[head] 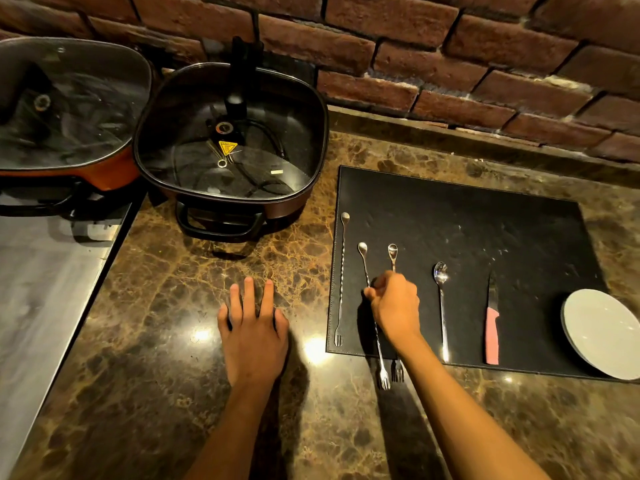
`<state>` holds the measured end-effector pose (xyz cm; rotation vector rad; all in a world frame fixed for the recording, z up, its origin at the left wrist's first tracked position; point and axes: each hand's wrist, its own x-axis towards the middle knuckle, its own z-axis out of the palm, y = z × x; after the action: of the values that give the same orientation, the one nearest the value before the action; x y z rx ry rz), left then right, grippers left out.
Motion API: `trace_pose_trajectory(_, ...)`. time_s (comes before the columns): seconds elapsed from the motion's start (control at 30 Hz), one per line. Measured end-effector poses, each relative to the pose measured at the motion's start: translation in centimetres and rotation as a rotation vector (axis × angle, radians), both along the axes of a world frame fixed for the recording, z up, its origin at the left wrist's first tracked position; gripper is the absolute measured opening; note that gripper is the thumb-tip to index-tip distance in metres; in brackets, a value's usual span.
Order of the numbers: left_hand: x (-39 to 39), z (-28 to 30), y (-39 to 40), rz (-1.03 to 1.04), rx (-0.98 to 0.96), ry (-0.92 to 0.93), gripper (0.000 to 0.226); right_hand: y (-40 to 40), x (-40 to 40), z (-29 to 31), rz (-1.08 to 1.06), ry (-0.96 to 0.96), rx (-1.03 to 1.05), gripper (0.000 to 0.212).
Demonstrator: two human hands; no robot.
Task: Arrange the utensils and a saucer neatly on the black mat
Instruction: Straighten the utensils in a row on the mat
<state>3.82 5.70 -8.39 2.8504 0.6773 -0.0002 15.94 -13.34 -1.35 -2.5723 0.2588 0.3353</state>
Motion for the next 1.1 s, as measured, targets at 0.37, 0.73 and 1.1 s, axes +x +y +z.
trace_pose_trajectory(0.37, 0.0, 0.3, -0.1, 0.004, -0.011, -0.009, 0.059, 1.6, 1.6, -0.2, 0.035, -0.032, -0.032, 0.014)
trace_pose_trajectory(0.73, -0.1, 0.2, -0.1, -0.001, -0.013, -0.02, 0.06, 3.2, 4.5, -0.3, 0.036, -0.041, -0.039, 0.014)
trace_pose_trajectory(1.1, -0.1, -0.2, 0.1, -0.007, 0.002, 0.0, 0.059, -2.9, 1.2, 0.4, -0.079, -0.064, -0.039, 0.019)
